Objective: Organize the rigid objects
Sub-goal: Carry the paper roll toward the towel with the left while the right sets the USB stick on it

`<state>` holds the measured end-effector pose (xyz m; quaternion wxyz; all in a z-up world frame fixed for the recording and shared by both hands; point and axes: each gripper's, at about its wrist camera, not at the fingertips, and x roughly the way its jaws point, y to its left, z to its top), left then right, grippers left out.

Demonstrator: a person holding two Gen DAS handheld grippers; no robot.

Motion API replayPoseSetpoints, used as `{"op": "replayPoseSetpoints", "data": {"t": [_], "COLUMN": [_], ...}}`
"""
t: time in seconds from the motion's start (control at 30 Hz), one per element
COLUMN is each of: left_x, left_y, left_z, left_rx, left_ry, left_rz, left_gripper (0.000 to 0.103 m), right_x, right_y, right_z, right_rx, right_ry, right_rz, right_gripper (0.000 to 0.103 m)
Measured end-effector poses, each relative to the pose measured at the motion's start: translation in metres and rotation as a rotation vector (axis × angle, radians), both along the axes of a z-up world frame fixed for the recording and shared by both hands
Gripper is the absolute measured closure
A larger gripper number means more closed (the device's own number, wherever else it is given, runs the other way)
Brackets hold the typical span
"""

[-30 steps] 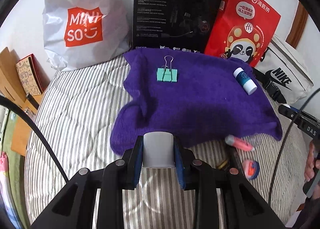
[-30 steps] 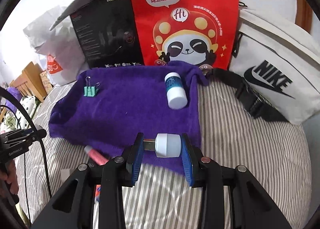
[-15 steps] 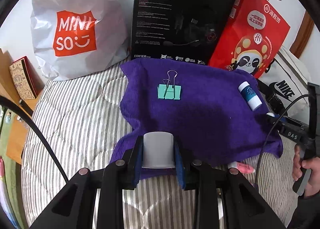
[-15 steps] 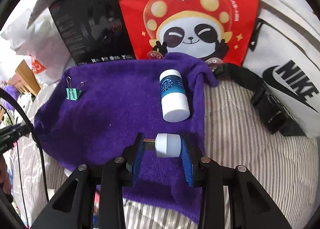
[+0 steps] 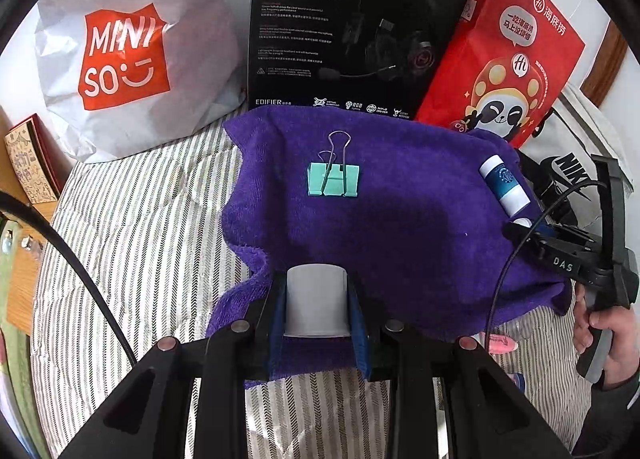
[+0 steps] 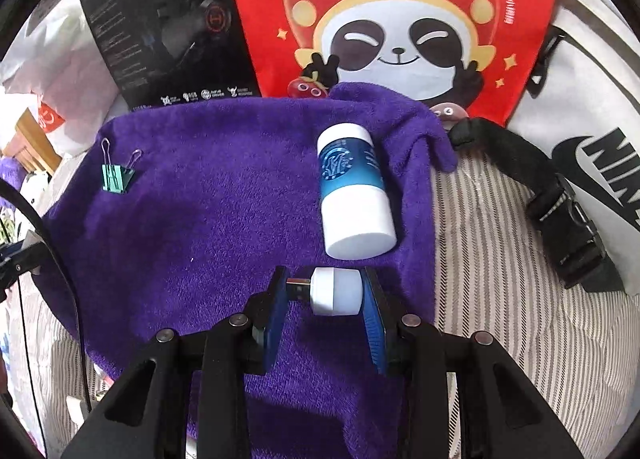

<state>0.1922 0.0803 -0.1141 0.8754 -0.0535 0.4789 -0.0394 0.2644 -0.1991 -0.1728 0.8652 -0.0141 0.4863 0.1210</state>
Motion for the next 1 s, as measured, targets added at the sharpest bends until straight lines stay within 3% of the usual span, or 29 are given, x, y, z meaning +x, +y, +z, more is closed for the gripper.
{"op": "replayPoseSetpoints", "data": {"t": [0.33,0.53,0.77,1.0], "left_x": [0.009,0.02,0.04,0.061], "left_y": [-0.001,-0.003,-0.013,-0.022], "left_z": [-0.002,-0.006,-0.013,-0.028], "left_rx": [-0.01,-0.035,-0.006,0.023], "left_ry": [-0.003,-0.008,-0.02,-0.004], "left_rz": [-0.006,-0.004,-0.012,-0.021], "left_gripper": [0.076,0.076,0.076,0.076], "right_x": [0.0,-0.009,-0.036,-0.066], "right_y": [0.008,0.01,0.001,-0.023], "right_z": [-0.003,0.002,0.02,0.034], "right_rx": [-0.048,-0.03,-0.023,0.052], "right_ry": [-0.017,0.003,-0.02,-0.043], "right_rz": [0.028,0.045,0.031,-0.016], "right_gripper": [0.066,0.045,0.039,0.038]}}
